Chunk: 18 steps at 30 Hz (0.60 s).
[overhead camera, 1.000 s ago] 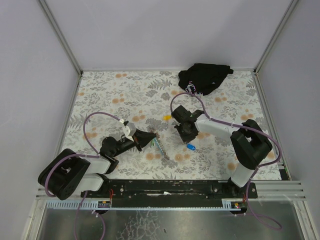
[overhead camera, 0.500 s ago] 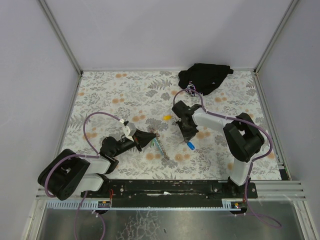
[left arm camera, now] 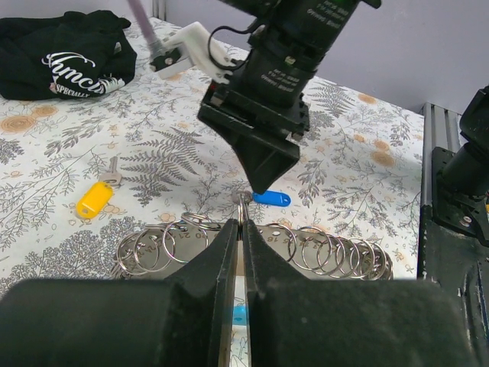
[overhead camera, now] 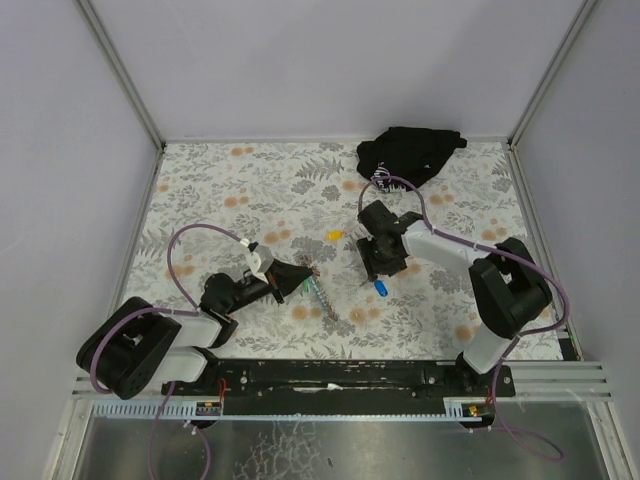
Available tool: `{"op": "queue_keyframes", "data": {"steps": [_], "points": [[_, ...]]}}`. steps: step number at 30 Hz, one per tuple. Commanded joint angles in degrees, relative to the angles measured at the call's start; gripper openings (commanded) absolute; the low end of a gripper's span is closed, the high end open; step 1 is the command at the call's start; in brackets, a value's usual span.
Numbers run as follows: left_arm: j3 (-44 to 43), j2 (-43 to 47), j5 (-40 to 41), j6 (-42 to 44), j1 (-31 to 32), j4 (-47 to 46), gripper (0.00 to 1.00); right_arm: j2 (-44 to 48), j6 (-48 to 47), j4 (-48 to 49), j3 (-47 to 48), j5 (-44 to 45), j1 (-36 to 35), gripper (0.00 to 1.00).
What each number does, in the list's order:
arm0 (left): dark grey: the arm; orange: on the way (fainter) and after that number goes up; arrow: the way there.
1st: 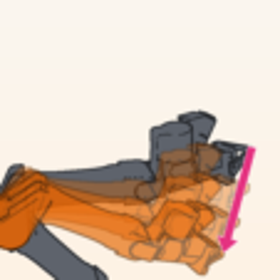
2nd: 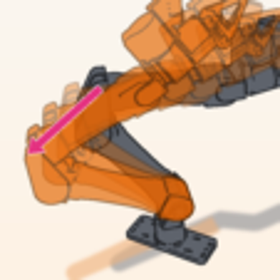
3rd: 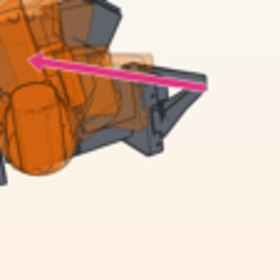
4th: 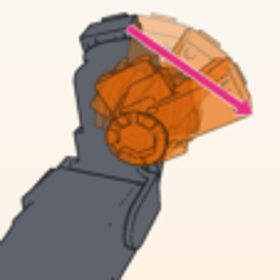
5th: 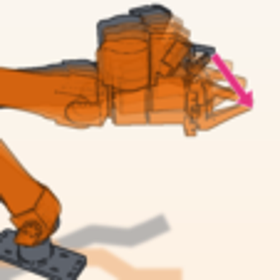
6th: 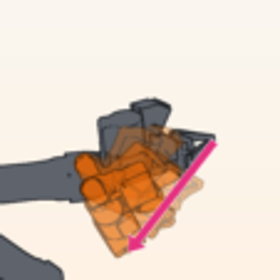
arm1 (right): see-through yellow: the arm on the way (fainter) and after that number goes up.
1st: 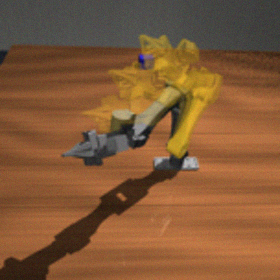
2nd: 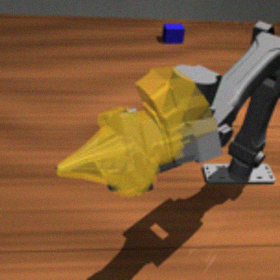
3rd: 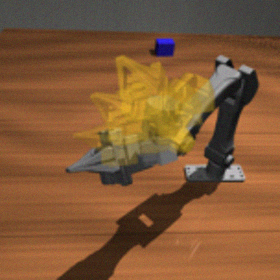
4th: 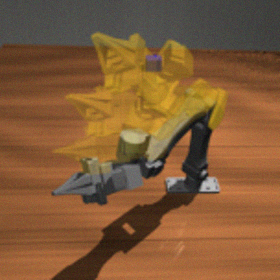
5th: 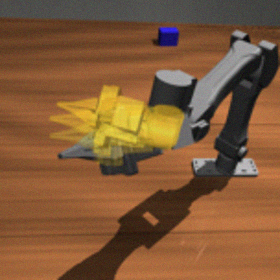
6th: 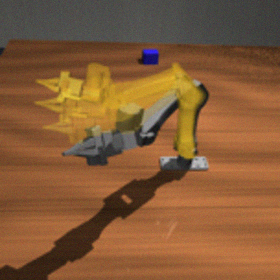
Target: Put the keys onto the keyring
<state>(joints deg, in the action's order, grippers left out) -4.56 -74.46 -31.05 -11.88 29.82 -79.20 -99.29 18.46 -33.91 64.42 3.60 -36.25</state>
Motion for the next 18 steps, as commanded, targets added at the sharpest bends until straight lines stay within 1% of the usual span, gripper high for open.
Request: {"op": "queue_keyframes", "data": {"steps": [1,5,9,13,18], "points": [[-0.98,0.07,-0.76,0.28,-0.39,-3.91,0.03,5.27,0.42,0.96,-4.61,-2.72,0.82,0.57],[-1.08,-0.06,-0.97,0.10,-0.36,-4.09,0.03,7.46,1.21,2.41,-8.84,-5.48,0.83,0.60],[-1.13,0.13,-0.96,0.06,-0.38,-4.07,0.03,7.62,1.90,4.11,-11.03,-6.69,0.83,0.61],[-0.91,0.42,-0.91,0.01,-0.38,-4.00,0.03,6.28,3.13,6.36,-11.84,-9.52,0.68,0.59],[-0.72,0.97,-0.62,0.19,-0.37,-3.69,0.03,4.92,4.02,8.95,-10.43,-15.05,-1.01,0.59]]}}
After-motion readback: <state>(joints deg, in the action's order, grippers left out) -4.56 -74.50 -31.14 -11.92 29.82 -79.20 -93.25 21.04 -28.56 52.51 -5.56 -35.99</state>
